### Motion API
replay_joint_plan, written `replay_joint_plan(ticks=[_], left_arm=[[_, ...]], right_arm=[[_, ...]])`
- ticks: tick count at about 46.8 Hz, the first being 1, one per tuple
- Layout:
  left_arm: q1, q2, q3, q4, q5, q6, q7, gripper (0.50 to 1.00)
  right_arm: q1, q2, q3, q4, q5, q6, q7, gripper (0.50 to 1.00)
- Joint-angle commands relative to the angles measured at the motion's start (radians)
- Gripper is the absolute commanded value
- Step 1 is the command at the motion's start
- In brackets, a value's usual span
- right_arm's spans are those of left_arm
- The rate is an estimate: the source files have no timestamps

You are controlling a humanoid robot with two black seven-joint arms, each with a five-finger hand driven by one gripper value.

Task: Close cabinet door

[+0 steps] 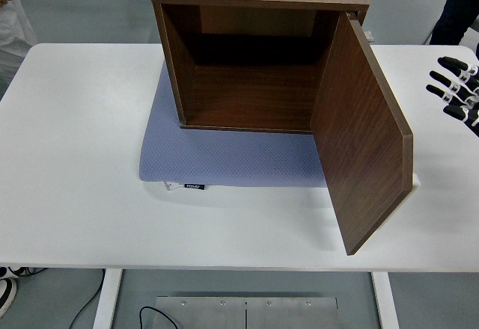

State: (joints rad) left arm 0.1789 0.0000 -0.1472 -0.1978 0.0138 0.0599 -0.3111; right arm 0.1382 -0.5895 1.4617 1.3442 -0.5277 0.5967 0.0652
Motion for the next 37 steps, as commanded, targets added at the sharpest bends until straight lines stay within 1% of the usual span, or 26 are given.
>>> replay_joint_plan(ticks=[1,9,16,21,31,37], left_arm=[[-0.001,0.0,0.0,0.0,0.0,0.0,0.0,1.0],[0.001,0.0,0.0,0.0,0.0,0.0,0.0,1.0],[-0.001,0.0,0.0,0.0,0.0,0.0,0.0,1.0],[0.001,0.0,0.0,0.0,0.0,0.0,0.0,1.0],[0.001,0.0,0.0,0.0,0.0,0.0,0.0,1.0],[0.001,0.0,0.0,0.0,0.0,0.0,0.0,1.0]], right_arm=[[-0.029,-0.013,0.008,0.003,0.002,0.014,0.004,1.0],[-0.107,-0.019,0.06,0.004,0.0,0.014,0.001,1.0],[-0.124,-0.038,0.086,0.006,-0.003,0.014,-0.004,1.0],[-0.141,-0.053,0.111,0.006,-0.005,0.014,-0.022,1.0],[-0.189,-0.064,0.157,0.0,-0.005,0.014,-0.085,1.0],[-0.207,-0.081,0.189,-0.005,-0.003,0.014,-0.087,1.0]])
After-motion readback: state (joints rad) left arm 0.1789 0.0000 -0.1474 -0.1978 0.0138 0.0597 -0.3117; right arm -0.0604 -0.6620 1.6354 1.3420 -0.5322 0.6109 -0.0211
